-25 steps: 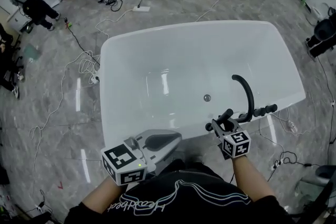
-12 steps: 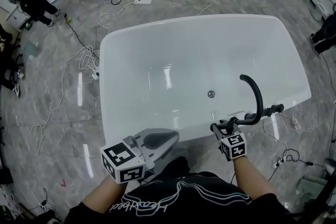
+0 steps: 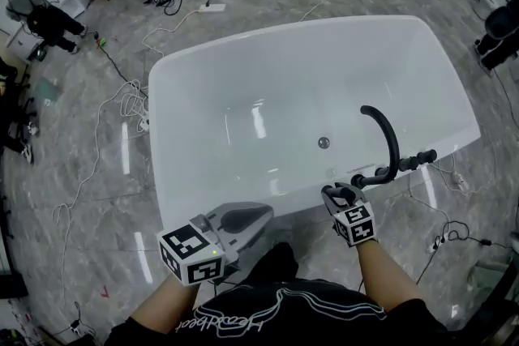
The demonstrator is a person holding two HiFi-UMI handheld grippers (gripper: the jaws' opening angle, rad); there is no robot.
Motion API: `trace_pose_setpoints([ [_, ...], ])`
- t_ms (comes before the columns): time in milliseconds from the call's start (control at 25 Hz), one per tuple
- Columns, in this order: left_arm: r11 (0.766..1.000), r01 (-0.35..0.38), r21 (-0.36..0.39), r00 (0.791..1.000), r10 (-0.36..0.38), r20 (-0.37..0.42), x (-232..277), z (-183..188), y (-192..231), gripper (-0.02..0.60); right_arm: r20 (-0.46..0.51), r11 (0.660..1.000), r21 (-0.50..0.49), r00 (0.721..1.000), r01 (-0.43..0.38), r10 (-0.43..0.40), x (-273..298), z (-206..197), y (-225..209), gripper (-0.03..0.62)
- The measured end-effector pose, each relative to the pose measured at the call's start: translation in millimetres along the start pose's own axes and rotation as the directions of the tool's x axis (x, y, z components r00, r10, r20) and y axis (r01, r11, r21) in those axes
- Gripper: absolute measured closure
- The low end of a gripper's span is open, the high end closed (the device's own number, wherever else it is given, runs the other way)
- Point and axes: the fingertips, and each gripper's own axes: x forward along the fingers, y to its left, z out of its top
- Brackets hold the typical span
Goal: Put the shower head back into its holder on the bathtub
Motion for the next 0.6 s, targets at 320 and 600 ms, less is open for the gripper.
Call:
trace_pose_setpoints([
  [320,0.995,0.054,0.088,0.998,-0.055,0.011,2,-25,-71,0.577,0.190,0.986,-0.159,0.981,0.058,-0.027,-119,30,22,0.385],
  [600,0.968,0.144,0.208,0.988,-0.153,0.026,-21,-67,-206,0.577,0.332,0.965,-0.127,0.906,-0.231,0.260,-317,37,148,0.506],
])
